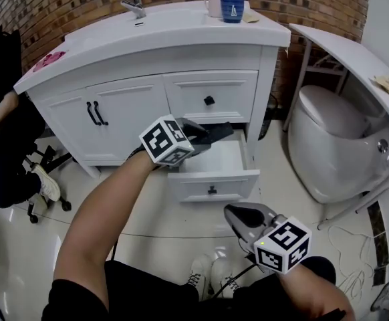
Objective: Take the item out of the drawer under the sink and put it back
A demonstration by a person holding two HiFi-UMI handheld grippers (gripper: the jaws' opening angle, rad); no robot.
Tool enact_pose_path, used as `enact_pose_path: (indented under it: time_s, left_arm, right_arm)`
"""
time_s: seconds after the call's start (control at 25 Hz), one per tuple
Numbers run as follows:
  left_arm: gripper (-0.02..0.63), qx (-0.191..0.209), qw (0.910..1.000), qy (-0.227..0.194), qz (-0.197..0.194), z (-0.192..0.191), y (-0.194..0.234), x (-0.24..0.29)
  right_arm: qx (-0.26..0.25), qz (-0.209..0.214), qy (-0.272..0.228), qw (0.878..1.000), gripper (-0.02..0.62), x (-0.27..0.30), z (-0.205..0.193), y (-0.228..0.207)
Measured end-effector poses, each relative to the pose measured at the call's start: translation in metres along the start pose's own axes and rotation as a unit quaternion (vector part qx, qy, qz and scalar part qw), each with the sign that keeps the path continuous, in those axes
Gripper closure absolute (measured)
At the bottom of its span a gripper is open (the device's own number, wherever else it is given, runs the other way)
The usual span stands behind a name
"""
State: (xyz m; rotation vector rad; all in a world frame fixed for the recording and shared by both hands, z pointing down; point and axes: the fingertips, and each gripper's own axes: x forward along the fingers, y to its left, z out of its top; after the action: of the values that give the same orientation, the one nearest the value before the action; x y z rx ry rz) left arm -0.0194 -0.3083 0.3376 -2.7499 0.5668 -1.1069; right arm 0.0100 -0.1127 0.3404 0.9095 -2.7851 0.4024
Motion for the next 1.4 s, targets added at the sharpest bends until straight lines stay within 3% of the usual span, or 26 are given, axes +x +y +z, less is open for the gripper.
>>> enact_pose_path:
  time_s: [0.32,0.48,0.68,1.0,1.2,1.4]
  left_arm:
    - [0.437,0.006,0.9979,-0.058,0.029,0.013,-0.075,-0.077]
    - [0.437,-0.031,0.9934,-0.092,0.06,0.01,-0.101,-0.108]
    - [0.437,-0.107,0.9801,-0.139,0.094,-0.009,-0.113,-0.13]
    - [0.437,-0.188,0.9531,-0.207,0.115,-0.025,-0.127,-0.134]
    - [0.437,-0.233,0.9388,-0.23,0.106,-0.038,-0.135,-0.129]
    - [0.439,-0.243,0.9378,-0.229,0.095,-0.045,-0.141,-0.119]
  right_arm:
    - [-0.026,0.017,-0.02,0.999,0.592,-0.002,0.008,0.026]
    - [-0.033,0.011,-0.04,0.999,0.592,-0.006,0.022,0.024]
    - [-0.031,-0.004,-0.051,0.998,0.592,-0.01,0.037,0.009]
    - [-0.042,-0.019,-0.058,0.997,0.592,0.0,0.059,-0.009]
    - [-0.059,-0.022,-0.043,0.997,0.592,0.003,0.056,-0.011]
    - [-0.062,-0.03,-0.033,0.997,0.592,0.003,0.048,-0.014]
